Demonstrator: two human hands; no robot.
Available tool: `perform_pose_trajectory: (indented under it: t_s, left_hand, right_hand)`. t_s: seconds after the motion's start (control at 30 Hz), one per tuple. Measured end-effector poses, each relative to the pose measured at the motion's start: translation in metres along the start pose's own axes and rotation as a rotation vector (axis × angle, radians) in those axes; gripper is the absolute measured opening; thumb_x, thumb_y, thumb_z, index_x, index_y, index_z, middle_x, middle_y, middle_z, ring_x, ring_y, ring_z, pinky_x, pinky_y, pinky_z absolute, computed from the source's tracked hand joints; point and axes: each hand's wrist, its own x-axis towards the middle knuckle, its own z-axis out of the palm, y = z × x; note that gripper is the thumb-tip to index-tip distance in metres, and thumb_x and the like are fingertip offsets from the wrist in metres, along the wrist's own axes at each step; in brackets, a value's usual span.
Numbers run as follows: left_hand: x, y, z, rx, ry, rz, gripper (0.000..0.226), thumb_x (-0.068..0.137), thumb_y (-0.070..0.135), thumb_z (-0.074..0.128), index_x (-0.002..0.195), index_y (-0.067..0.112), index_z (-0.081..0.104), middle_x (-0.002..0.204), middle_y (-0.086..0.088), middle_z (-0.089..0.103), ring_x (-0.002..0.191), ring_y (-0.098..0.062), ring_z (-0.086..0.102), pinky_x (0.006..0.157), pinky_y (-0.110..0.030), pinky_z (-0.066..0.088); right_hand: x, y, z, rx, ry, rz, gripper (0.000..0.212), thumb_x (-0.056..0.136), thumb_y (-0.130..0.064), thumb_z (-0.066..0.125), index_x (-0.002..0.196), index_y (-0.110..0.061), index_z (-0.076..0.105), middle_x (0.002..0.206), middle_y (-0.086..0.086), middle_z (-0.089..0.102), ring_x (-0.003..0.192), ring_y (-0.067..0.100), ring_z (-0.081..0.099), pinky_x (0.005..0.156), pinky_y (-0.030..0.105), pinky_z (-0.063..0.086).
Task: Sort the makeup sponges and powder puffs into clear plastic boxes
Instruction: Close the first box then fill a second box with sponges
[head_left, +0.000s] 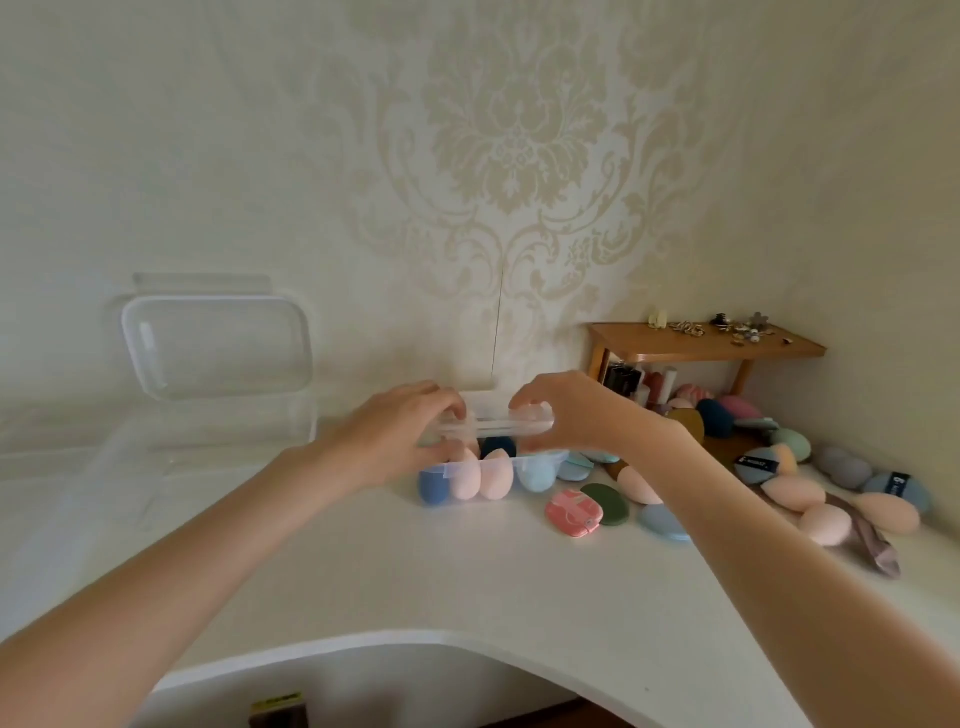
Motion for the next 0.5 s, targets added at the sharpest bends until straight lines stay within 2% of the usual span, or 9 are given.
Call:
perform_pose_trajectory:
  t_s: [0.13, 0.23, 0.37, 0.5]
  left_hand:
    - [-0.002, 0.001, 0.014, -0.002, -0.088, -0.027, 0.034, 0.080, 0.046, 0.064, 0.102, 0.021, 0.058, 0.115, 0.003, 0.054, 0.110, -0.015, 0.049, 0.090, -0.026, 0.038]
    - [-0.001, 0.002, 0.018, 0.018, -0.099, -0.015, 0.025, 0.082, 0.040, 0.064, 0.094, 0.019, 0.058, 0.111, -0.001, 0.053, 0.110, -0.019, 0.050, 0.093, -0.030, 0.040]
    - [0.002, 0.009, 0.020, 0.166, -0.080, -0.036, 0.025, 0.079, 0.031, 0.068, 0.095, 0.015, 0.057, 0.112, -0.003, 0.051, 0.107, -0.022, 0.050, 0.088, -0.030, 0.040]
    - [0.000, 0.018, 0.026, 0.280, -0.018, -0.057, 0.028, 0.083, 0.027, 0.062, 0.104, 0.009, 0.055, 0.116, -0.007, 0.049, 0.108, -0.027, 0.049, 0.085, -0.034, 0.041]
  right_hand:
    - [-0.018, 0.002, 0.011, 0.090, -0.054, 0.023, 0.043, 0.075, -0.035, 0.074, 0.113, -0.021, 0.058, 0.119, -0.001, 0.059, 0.108, 0.020, 0.055, 0.090, 0.029, 0.042]
    - [-0.026, 0.001, 0.013, 0.126, -0.071, 0.038, 0.037, 0.079, -0.026, 0.072, 0.113, -0.019, 0.057, 0.125, 0.001, 0.058, 0.107, 0.025, 0.059, 0.091, 0.031, 0.047]
    - [-0.027, -0.008, 0.025, -0.124, 0.009, 0.016, 0.028, 0.087, -0.018, 0.063, 0.111, -0.014, 0.051, 0.114, 0.006, 0.061, 0.090, 0.020, 0.058, 0.077, 0.024, 0.049]
    - [-0.025, -0.015, 0.042, -0.259, 0.142, 0.019, 0.024, 0.088, -0.019, 0.060, 0.110, -0.016, 0.049, 0.112, 0.003, 0.062, 0.094, 0.022, 0.061, 0.084, 0.034, 0.053]
